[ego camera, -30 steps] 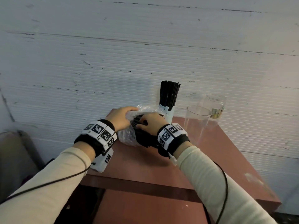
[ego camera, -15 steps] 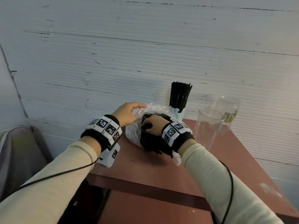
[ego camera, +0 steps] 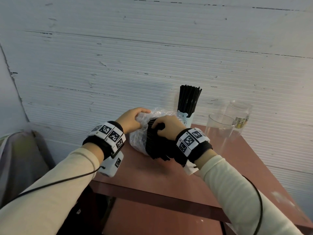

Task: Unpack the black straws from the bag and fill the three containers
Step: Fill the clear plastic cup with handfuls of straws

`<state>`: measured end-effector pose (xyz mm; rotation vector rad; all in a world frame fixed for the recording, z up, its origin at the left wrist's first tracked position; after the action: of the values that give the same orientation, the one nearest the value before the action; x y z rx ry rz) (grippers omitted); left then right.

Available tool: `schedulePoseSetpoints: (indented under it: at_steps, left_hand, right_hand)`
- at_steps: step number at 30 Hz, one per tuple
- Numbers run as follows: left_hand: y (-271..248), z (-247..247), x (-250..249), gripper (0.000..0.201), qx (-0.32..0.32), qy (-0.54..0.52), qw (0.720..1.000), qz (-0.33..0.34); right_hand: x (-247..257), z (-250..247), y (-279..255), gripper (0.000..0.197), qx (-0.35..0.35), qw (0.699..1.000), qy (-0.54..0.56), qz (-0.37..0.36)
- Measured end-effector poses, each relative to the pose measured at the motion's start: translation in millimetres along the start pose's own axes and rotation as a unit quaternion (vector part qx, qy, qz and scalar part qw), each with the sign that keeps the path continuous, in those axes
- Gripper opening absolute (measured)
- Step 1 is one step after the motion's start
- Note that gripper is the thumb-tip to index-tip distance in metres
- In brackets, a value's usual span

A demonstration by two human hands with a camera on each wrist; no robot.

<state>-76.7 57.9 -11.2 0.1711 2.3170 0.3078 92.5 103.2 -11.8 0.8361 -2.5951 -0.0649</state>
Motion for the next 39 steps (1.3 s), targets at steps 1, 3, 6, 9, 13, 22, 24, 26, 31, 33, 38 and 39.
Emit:
schedulePoseSetpoints:
  at_steps: [1,3,6,9,13,22,24,26,31,33,38,39]
  left_hand:
    - [-0.9,0.9,0.1,0.057,0.0,0.002,1.0,0.002]
    - [-2.5,3.2,0.3,0.057,-0.005,0.006,1.0,0.005]
    - [-3.4,9.6,-0.4,0.054,-0.038,0.046,0.998,0.018]
    - [-5.1,18.7,-11.6,0.062,-0.055,0.075,0.993,0.071]
    - [-10.2,36.1,-46.7,0.073,0.027,0.118,0.985,0.123]
    - [9.9,73.0,-76.8,0.023,0.091,0.159,0.97,0.16]
    - [9.4,72.9,-83.6,0.011,0.072,0.132,0.975,0.162]
    - [8.5,73.0,-91.3,0.014,0.044,0.085,0.981,0.168]
    - [5.0,83.9,-122.9,0.009,-0.001,-0.098,0.978,0.182]
    - [1.5,90.4,-135.6,0.014,0.005,-0.172,0.967,0.186]
    - [-3.0,116.6,-133.0,0.013,0.103,-0.269,0.953,0.094]
    - [-2.7,122.5,-127.7,0.009,0.136,-0.278,0.948,0.07]
  right_hand:
    - [-1.8,-3.9,-3.1,0.03,-0.005,1.0,0.005,-0.003]
    - [-6.6,-11.8,-10.6,0.03,-0.008,1.0,0.02,-0.005]
    - [-14.9,-26.0,-24.4,0.029,-0.005,0.998,0.066,-0.001]
    - [-22.0,-43.6,-39.5,0.028,0.006,0.996,0.085,0.0]
    - [-24.2,-62.1,-59.0,0.025,0.027,0.996,0.086,-0.001]
    - [-36.0,-75.3,-96.3,0.027,0.017,0.993,0.114,-0.014]
    - [-35.6,-86.7,-108.1,0.027,0.008,0.988,0.149,-0.033]
    - [-29.4,-102.1,-117.8,0.031,-0.019,0.987,0.153,-0.055]
    - [-11.1,-135.4,-127.8,0.044,-0.213,0.949,0.2,-0.116]
    - [-6.2,-141.2,-127.6,0.042,-0.251,0.929,0.231,-0.145]
    - [-17.6,-124.8,-104.9,0.025,-0.293,0.938,0.126,-0.136]
    - [-23.6,-116.8,-99.9,0.021,-0.279,0.948,0.099,-0.116]
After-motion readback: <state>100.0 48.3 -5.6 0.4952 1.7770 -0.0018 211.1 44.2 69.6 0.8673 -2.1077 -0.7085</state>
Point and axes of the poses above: each hand's wrist, its own y-axis towards the middle knuckle, its own z-axis out of the palm, x = y × z, the point moved 2 cm from there along y, towards the middle knuckle, and after that the axes turned 5 degrees about z, right-handed, at the moved point
